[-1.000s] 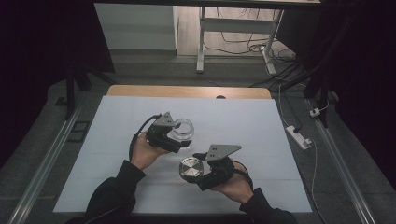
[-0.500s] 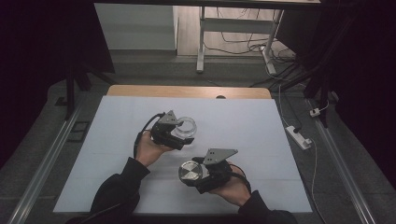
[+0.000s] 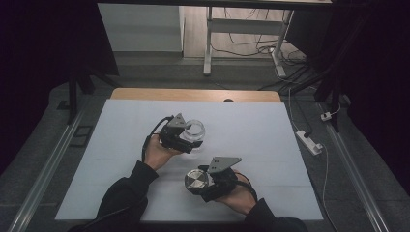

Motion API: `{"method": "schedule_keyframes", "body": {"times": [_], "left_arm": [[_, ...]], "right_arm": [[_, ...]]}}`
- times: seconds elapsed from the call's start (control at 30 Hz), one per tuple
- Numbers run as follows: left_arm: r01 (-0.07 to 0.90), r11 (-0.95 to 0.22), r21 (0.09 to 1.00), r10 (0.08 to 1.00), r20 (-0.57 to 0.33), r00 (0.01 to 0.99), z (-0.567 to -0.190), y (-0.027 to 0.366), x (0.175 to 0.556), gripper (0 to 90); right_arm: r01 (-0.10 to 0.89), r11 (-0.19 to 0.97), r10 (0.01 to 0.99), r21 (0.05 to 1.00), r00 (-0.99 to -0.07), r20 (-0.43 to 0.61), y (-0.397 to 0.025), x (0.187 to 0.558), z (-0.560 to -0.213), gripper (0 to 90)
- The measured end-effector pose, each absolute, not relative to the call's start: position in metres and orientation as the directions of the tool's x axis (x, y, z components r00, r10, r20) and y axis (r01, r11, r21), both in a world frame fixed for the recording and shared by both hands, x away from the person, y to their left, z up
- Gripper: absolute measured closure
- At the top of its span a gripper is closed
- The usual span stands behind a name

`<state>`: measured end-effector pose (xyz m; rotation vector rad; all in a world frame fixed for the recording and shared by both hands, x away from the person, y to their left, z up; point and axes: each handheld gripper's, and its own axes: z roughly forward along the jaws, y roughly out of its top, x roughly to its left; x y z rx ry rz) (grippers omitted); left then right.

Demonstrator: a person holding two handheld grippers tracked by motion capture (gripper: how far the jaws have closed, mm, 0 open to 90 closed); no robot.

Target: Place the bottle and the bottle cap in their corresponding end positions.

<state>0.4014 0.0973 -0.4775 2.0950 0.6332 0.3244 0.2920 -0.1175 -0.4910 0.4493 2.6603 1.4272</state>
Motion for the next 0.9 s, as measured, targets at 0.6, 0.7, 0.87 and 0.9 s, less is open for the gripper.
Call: {"method": "schedule_keyframes", "body": {"times": [0.6, 0.7, 0.87, 0.9], "left_arm": [[0.328, -0.456, 0.827, 0.580, -0.003, 0.815, -0.494, 0.094, 0.421, 15.7], [0.332, -0.456, 0.826, 0.585, -0.003, 0.811, -0.496, 0.094, 0.424, 15.7], [0.340, -0.449, 0.826, 0.598, -0.006, 0.801, -0.500, 0.094, 0.429, 15.7], [0.341, -0.449, 0.826, 0.599, -0.004, 0.801, -0.501, 0.094, 0.430, 15.7]], "right_arm": [[0.227, 0.558, 0.325, 0.799, -0.945, 0.042, -0.111, 0.302, -0.516, 19.9], [0.233, 0.559, 0.330, 0.796, -0.943, 0.044, -0.110, 0.305, -0.519, 19.9], [0.254, 0.552, 0.350, 0.795, -0.935, 0.056, -0.111, 0.311, -0.524, 19.9], [0.257, 0.551, 0.352, 0.794, -0.934, 0.058, -0.110, 0.312, -0.525, 19.9]]}}
